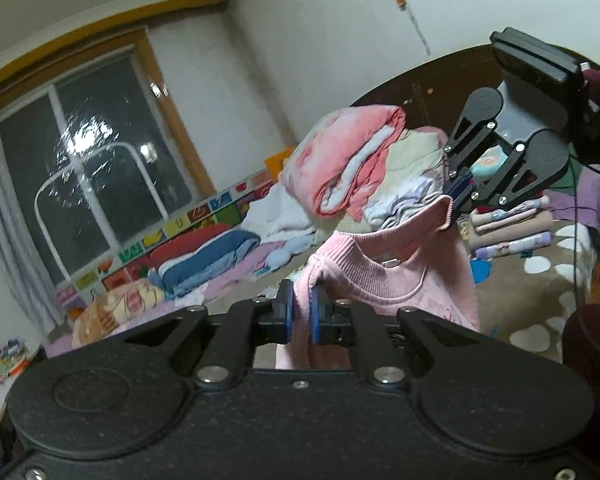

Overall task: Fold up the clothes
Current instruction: 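Lift the sweatshirt up with both grippers, shaking it open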

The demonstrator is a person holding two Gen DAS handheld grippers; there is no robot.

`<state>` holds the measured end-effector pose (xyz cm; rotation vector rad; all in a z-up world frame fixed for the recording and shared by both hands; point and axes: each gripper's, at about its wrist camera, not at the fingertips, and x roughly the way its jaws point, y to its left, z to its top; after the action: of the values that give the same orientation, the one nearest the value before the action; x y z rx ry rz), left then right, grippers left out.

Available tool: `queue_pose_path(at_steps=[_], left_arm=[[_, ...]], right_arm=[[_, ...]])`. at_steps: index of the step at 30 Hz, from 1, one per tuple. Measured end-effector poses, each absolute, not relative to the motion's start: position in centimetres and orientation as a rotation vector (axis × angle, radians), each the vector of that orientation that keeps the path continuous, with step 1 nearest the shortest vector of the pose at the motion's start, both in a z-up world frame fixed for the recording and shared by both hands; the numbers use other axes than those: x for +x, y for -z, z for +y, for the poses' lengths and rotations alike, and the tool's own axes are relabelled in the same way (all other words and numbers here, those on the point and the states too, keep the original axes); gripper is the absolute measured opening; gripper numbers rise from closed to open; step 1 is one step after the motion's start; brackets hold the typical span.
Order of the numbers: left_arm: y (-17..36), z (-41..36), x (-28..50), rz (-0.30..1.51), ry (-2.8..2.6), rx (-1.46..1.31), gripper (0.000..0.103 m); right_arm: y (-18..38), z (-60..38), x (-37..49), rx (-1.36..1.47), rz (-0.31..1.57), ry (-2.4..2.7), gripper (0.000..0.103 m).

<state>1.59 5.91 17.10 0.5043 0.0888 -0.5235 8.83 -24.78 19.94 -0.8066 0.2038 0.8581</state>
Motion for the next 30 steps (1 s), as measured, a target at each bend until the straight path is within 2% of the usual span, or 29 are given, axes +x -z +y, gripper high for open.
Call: queue_pose_path(at_steps=[7,13,22,30], left_arm=[[-17.1,6.7,2.6,0.114,0.529,0.543,0.007],[-16.2,6.6,6.4,0.153,0.512,0.548,0.007],[-15.1,6.6,18.2,0.219,0.425,0.578,0.007],[-15.7,5.8,29.3,0.197,0.29,0.63,0.007]], right_arm=[[-21.1,-24.8,7.6,-0.816,0.177,-0.899,0.01],[-19.9,-23.6,10.3,-0.816,0.214,-0.915,0.01],[-18.8,-20.7,21.0,-0.819,0.267,-0.846,0.01],[-19.4,-18.6,32.4,-0.808,0.25,-0.73,0.01]])
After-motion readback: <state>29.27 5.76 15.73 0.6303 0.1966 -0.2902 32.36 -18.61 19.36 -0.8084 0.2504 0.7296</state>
